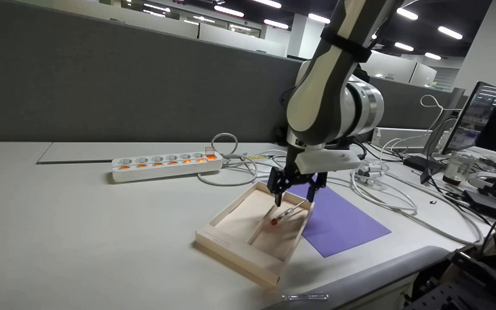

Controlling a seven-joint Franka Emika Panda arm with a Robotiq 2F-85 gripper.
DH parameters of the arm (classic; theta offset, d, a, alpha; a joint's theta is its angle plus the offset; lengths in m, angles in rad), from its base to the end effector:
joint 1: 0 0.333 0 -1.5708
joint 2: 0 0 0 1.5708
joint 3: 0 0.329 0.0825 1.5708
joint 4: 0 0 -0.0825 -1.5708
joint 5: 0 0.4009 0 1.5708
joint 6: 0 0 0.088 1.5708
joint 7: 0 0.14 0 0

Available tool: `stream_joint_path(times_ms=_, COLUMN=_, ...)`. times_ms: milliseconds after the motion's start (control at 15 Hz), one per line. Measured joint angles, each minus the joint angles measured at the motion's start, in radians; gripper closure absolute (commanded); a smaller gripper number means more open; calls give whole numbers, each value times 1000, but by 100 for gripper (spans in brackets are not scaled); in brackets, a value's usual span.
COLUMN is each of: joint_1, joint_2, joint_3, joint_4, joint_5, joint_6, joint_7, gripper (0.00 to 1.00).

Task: Put the screwdriver on the tray onto the table

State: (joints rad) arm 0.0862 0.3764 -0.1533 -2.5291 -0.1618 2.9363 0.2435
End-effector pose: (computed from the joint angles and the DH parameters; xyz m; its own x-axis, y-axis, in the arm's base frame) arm 0.4632 -0.0299 0.1025 0.9893 -0.1386 0.0448 -0.1420 -0.9862 0.0854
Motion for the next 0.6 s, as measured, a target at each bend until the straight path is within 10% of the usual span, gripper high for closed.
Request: stream_joint_path(times_ms=600, joint_1=-6, joint_2=22, joint_3=0, joint_4=10, joint_5=50, joint_6=0, joint_7=-48, gripper=74)
